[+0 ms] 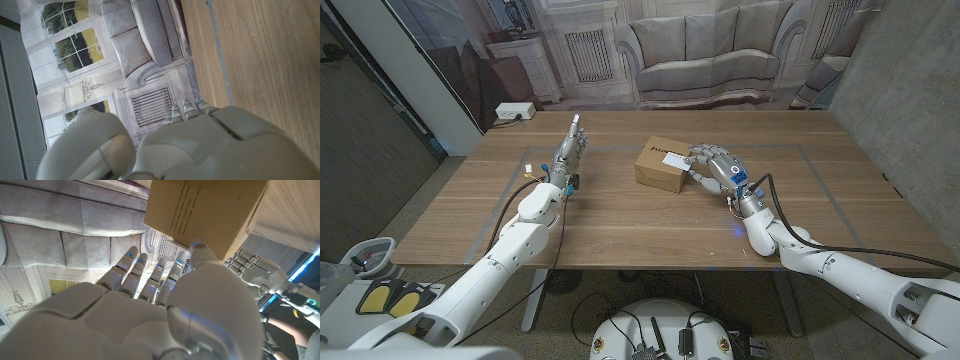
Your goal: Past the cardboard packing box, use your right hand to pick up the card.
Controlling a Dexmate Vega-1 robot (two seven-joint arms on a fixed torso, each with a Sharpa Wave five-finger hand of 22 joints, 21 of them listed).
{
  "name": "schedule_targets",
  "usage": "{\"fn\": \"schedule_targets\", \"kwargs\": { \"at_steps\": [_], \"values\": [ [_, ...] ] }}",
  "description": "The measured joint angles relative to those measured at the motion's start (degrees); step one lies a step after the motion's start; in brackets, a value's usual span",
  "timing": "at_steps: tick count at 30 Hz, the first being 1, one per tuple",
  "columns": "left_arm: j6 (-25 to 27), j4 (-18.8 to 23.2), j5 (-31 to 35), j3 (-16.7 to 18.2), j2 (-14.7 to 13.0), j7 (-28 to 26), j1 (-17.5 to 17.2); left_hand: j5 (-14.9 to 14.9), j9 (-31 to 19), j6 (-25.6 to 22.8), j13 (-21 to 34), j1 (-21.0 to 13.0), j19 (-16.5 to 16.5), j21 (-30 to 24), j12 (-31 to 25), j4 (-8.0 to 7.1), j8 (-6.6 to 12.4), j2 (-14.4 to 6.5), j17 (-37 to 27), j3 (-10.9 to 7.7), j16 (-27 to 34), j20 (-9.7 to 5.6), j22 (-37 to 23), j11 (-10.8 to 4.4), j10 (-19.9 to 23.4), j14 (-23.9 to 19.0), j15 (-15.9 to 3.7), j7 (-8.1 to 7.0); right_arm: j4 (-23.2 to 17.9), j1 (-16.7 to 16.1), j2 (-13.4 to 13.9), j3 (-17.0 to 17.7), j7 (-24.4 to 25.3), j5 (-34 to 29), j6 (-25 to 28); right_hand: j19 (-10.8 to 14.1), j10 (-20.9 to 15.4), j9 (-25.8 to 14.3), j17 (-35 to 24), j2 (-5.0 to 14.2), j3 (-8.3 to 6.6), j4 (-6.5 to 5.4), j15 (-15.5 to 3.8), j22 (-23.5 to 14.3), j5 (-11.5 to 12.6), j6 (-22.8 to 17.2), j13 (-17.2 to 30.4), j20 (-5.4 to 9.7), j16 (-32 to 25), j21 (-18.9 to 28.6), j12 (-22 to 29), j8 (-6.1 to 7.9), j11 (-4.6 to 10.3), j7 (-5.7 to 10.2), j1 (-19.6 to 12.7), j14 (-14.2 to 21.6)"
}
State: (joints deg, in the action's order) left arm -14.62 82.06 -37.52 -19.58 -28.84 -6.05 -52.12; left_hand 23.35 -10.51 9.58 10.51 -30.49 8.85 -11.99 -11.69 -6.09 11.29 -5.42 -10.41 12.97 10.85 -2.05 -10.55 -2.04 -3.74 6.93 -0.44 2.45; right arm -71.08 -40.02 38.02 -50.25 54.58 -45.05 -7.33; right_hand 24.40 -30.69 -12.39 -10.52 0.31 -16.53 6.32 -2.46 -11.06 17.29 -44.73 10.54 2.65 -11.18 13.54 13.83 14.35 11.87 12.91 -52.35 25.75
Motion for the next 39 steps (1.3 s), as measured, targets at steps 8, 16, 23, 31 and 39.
{"fn": "schedule_targets", "kwargs": {
  "at_steps": [8, 16, 23, 31, 39],
  "values": [
    [0.0, 0.02, -0.08, 0.09, -0.11, 0.04, -0.02, 0.0, 0.0, 0.0, 0.0, -0.01, 0.0, 0.0, 0.0, 0.0, 0.0, -0.01, 0.0, 0.0, 0.0, 0.0, 0.0, 0.0, 0.0, 0.0, 0.0, 0.0, 0.0, 0.03, -0.01, -0.04, -0.17, -0.04, 0.03, 0.0, 0.0, 0.0, 0.0, 0.0, 0.0, 0.0, 0.0, 0.0, 0.0, 0.22, 0.0, 0.0, 0.0, 0.0, 0.0, 0.0, 0.0, -0.22, 0.0, 0.0],
    [0.01, 0.02, -0.19, 0.12, -0.15, 0.2, -0.03, 0.0, 0.0, 0.0, 0.0, -0.24, 0.0, 0.0, 0.0, -0.24, 0.0, -0.24, 0.0, 0.24, 0.0, 0.0, 0.01, 0.0, 0.0, 0.0, 0.0, 0.0, 0.33, 0.23, -0.2, -0.25, -0.13, -0.12, -0.05, 0.0, 0.0, 0.16, 0.0, 0.0, 0.0, 0.0, -0.31, 0.0, 0.0, 0.21, 0.0, 0.0, 0.0, 0.0, 0.0, 0.0, 0.0, -0.22, 0.0, 0.31],
    [0.03, 0.02, -0.24, 0.19, -0.18, 0.25, -0.05, 0.0, 0.0, 0.0, 0.0, -0.24, 0.0, 0.0, 0.0, -0.24, 0.0, -0.24, 0.0, 0.23, 0.0, 0.0, 0.01, 0.0, 0.0, 0.0, 0.0, 0.0, 0.69, 0.53, -0.46, -0.4, 0.47, -0.27, -0.31, 0.63, -0.85, -0.01, 0.0, 0.33, 0.0, 0.0, -0.18, 0.0, 0.0, -2.56, 0.27, 0.0, 0.0, 0.0, 0.0, 0.56, -0.01, -0.21, -0.3, 1.08],
    [0.03, -0.09, -0.28, 0.22, -0.16, 0.26, -0.06, 0.0, 0.0, 0.0, 0.0, -0.23, 0.0, 0.0, 0.0, -0.07, 0.0, -0.23, 0.0, 0.41, 0.0, 0.0, 0.02, 0.0, 0.0, 0.0, 0.0, 0.0, 1.23, 0.87, -0.86, -0.54, 1.66, -0.32, -0.76, 1.82, -3.49, 0.05, -0.29, 1.4, 0.23, -0.23, -0.15, 0.0, -0.45, -9.9, 0.27, -0.04, 0.0, 0.0, 0.46, 2.86, 0.01, -0.17, 0.16, 2.73],
    [-0.01, -0.41, -0.31, 0.23, 0.03, 0.26, -0.06, 0.0, 0.0, 0.0, 0.0, -0.23, 0.0, 0.0, 0.0, -0.07, 0.0, -0.23, 0.0, 0.4, 0.0, 0.0, 0.16, 0.0, 0.0, 0.0, 0.0, 0.0, 1.77, 1.1, -1.17, -0.63, 2.79, -0.32, -1.35, 2.34, -4.86, 0.26, -0.29, 1.86, 0.73, -0.23, -0.4, 0.0, -0.9, -13.75, 0.27, 0.08, 0.0, 0.29, 0.46, 3.98, 0.31, -0.18, 0.31, 3.89]
  ]
}}
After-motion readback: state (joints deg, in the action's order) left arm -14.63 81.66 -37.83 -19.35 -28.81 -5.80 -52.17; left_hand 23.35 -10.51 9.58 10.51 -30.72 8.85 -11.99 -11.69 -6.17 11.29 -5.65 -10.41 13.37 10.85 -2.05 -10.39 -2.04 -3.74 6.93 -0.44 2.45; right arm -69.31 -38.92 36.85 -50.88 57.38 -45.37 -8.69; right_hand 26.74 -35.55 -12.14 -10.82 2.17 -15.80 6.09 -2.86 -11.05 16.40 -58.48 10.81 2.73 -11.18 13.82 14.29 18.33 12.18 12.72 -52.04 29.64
